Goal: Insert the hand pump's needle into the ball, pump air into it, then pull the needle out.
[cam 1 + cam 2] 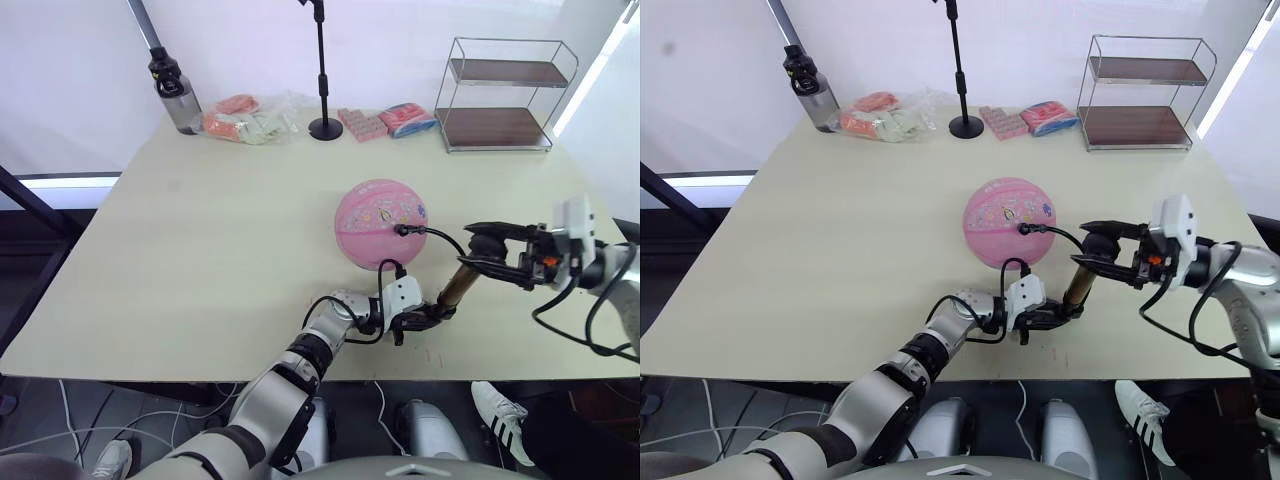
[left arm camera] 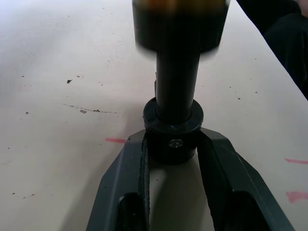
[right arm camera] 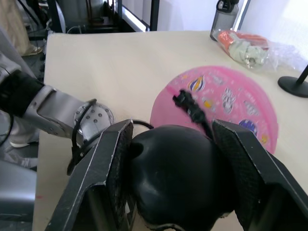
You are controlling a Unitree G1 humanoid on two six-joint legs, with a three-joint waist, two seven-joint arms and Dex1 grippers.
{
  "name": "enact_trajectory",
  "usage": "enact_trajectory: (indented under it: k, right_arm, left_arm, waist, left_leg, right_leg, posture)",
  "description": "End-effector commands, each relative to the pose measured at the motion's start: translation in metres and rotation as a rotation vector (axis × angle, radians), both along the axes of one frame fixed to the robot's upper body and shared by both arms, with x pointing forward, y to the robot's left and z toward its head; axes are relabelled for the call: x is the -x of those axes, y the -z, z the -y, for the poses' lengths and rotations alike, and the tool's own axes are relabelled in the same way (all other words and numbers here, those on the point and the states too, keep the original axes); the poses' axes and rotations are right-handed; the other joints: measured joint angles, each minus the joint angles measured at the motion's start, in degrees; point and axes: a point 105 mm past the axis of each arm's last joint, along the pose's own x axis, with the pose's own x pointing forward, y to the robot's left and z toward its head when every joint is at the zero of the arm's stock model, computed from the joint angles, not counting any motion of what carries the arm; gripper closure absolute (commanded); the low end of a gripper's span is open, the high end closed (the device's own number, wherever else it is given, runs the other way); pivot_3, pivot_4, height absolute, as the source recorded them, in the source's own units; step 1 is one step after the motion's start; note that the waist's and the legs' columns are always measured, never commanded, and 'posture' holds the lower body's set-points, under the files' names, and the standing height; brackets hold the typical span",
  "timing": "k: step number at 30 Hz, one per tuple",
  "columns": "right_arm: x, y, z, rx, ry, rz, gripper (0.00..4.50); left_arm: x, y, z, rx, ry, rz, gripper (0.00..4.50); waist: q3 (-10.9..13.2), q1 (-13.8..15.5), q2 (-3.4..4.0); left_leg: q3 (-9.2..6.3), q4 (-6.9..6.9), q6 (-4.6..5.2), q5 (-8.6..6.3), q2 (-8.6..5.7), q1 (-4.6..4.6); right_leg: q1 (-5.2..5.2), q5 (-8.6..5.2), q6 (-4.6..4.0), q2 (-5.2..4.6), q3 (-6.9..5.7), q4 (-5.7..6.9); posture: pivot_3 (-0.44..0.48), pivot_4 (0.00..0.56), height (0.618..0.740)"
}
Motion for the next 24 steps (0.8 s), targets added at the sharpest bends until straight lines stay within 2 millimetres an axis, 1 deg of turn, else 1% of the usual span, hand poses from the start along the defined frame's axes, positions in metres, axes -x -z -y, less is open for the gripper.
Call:
enact_trajectory:
  k: [1, 3, 6, 7, 9, 11, 13, 16, 19, 21, 24]
  right_arm:
    - [0.001, 0.046, 0.006, 0.099, 0.051, -0.097, 2.34]
    - [0.003, 0.046, 0.001, 0.083, 0.037, -0.089, 2.34]
    - [0.002, 0.034, 0.000, 0.062, 0.029, -0.070, 2.34]
    - [0.000, 0.025, 0.001, 0.058, 0.025, -0.056, 2.34]
    - [-0.001, 0.003, 0.004, 0.043, 0.016, -0.022, 2.34]
    - [-0.001, -0.012, 0.006, 0.034, 0.005, -0.006, 2.34]
    - [-0.001, -0.034, 0.009, 0.011, -0.006, 0.024, 2.34]
    - [0.002, -0.068, 0.012, -0.010, -0.031, 0.065, 2.34]
    - [0.006, -0.094, 0.015, -0.014, -0.049, 0.088, 2.34]
    - [0.009, -0.119, 0.017, -0.045, -0.060, 0.112, 2.34]
    - [0.013, -0.140, 0.019, -0.068, -0.066, 0.127, 2.34]
  left_arm:
    - [0.016, 0.037, -0.019, -0.102, -0.027, -0.130, 3.50]
    - [0.016, 0.037, -0.019, -0.104, -0.027, -0.131, 3.50]
    - [0.016, 0.037, -0.020, -0.106, -0.026, -0.130, 3.50]
    - [0.016, 0.037, -0.020, -0.106, -0.025, -0.131, 3.50]
    - [0.016, 0.037, -0.020, -0.107, -0.024, -0.133, 3.50]
    - [0.016, 0.037, -0.020, -0.106, -0.023, -0.134, 3.50]
    - [0.016, 0.037, -0.020, -0.105, -0.023, -0.136, 3.50]
    - [0.016, 0.037, -0.020, -0.103, -0.024, -0.141, 3.50]
    - [0.016, 0.037, -0.020, -0.102, -0.023, -0.142, 3.50]
    - [0.016, 0.036, -0.020, -0.101, -0.024, -0.142, 3.50]
    - [0.016, 0.036, -0.020, -0.099, -0.025, -0.142, 3.50]
  waist:
    - [-0.03, 0.00, 0.03]
    - [-0.04, 0.00, 0.05]
    - [-0.04, 0.01, 0.04]
    - [-0.04, 0.02, 0.05]
    - [0.03, 0.02, 0.12]
    - [0.12, 0.07, 0.21]
    - [0.26, 0.16, 0.32]
    - [0.54, 0.24, 0.68]
    - [0.60, 0.27, 0.70]
    - [0.65, 0.26, 0.70]
    - [0.74, 0.21, 0.81]
  left_leg:
    - [0.00, 0.00, 0.00, 0.00, 0.00, 0.00]
    - [0.02, 0.00, 0.00, 0.00, 0.00, 0.00]
    - [0.00, 0.00, 0.00, 0.00, 0.00, 0.00]
    - [0.00, 0.00, 0.00, 0.00, 0.00, 0.00]
    - [0.00, 0.00, 0.00, 0.00, 0.00, 0.00]
    - [0.02, 0.00, 0.00, 0.00, -0.03, -0.06]
    - [-0.01, -0.01, 0.00, 0.00, -0.03, -0.10]
    - [0.04, -0.01, 0.00, 0.00, -0.11, -0.26]
    - [0.04, -0.02, 0.00, 0.00, -0.14, -0.35]
    - [0.05, -0.03, 0.00, 0.00, -0.13, -0.35]
    - [0.07, -0.02, 0.01, 0.00, -0.13, -0.35]
  right_leg:
    - [0.00, 0.00, 0.00, 0.00, 0.00, 0.00]
    - [0.00, 0.00, 0.00, -0.01, 0.01, 0.00]
    - [0.00, 0.01, -0.01, -0.01, 0.00, 0.00]
    - [0.00, 0.01, -0.01, -0.01, 0.00, 0.00]
    - [0.00, 0.01, -0.02, -0.01, 0.00, 0.00]
    - [-0.04, 0.02, -0.02, -0.09, 0.00, 0.00]
    - [-0.06, 0.01, -0.04, -0.09, -0.02, 0.00]
    - [-0.20, 0.02, -0.03, -0.19, 0.00, -0.01]
    - [-0.30, 0.02, -0.03, -0.17, 0.01, -0.01]
    - [-0.30, 0.02, -0.03, -0.18, 0.00, -0.01]
    - [-0.30, 0.02, -0.02, -0.20, 0.02, -0.01]
  posture:
    - [0.000, 0.150, 0.740]
    - [0.000, 0.150, 0.740]
    - [0.000, 0.150, 0.740]
    - [0.000, 0.150, 0.740]
    - [0.000, 0.150, 0.740]
    - [0.000, 0.150, 0.740]
    - [0.000, 0.150, 0.740]
    - [0.000, 0.150, 0.740]
    - [0.000, 0.150, 0.740]
    - [0.000, 0.150, 0.740]
    - [0.000, 0.150, 0.740]
